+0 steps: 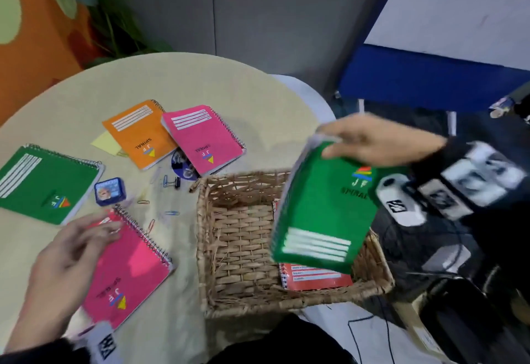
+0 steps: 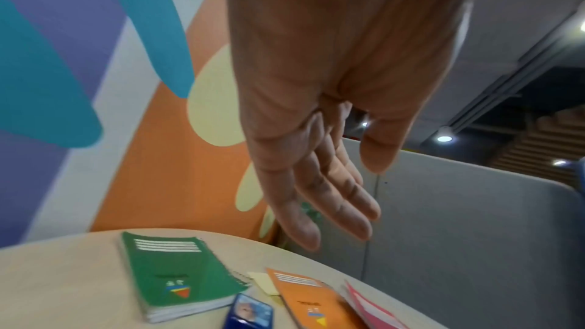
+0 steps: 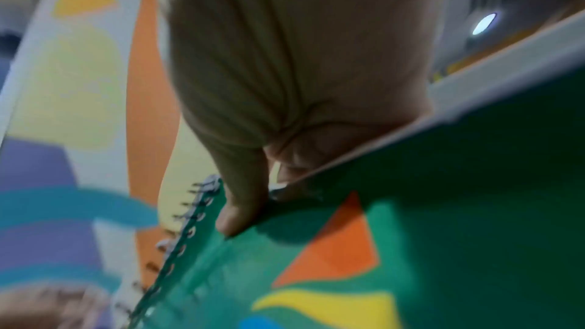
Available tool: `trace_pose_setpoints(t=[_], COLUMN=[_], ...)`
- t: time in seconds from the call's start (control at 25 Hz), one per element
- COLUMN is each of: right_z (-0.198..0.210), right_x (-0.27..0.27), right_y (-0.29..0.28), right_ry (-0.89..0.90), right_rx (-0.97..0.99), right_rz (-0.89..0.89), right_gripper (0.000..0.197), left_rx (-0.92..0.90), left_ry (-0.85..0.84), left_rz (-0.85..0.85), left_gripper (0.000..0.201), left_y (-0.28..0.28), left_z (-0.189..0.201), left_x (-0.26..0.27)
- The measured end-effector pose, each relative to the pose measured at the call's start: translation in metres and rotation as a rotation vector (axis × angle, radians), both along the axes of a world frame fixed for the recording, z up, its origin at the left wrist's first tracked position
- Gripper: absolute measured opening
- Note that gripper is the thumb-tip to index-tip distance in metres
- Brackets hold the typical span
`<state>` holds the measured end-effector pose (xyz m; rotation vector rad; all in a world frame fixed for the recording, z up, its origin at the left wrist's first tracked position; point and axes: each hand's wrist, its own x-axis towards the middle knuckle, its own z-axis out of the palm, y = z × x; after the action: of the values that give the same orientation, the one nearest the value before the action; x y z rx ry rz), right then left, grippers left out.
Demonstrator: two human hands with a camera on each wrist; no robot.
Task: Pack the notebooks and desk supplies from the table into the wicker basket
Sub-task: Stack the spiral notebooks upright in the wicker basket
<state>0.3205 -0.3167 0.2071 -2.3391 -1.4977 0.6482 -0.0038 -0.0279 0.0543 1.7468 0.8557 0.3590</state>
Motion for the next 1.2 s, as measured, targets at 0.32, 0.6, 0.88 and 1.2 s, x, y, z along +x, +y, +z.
trace_pose_setpoints(t=[0.32,0.6,0.88,1.2], right_z=[-0.171,-0.199,-0.156,-0.111], right_x=[0.021,0.009,-0.021,0.033], right_y=[0.037,0.035,0.050,0.178], right_ry=[0.186,-0.230,-0.379,0.041], right_rx=[-0.541,-0.637,-0.443,0.031], right_rz=[0.016,0.109,-0.083,-0.410], right_gripper=[0.031,0.039,0.034,0.034], left_rx=[0.077,0.409,0.913,1.112], left_ry=[0.166,0.449,0.853,0.959], left_rz=[0.099,-0.069,-0.745,-1.169], left_gripper=[0.031,0.032,0.088,0.105], left_y=[0.002,-0.003,0.007,0.041], left_z=[-0.036,-0.061,-0.067,-0.085], left_x=[-0.046,-0.035,0.023,0.040])
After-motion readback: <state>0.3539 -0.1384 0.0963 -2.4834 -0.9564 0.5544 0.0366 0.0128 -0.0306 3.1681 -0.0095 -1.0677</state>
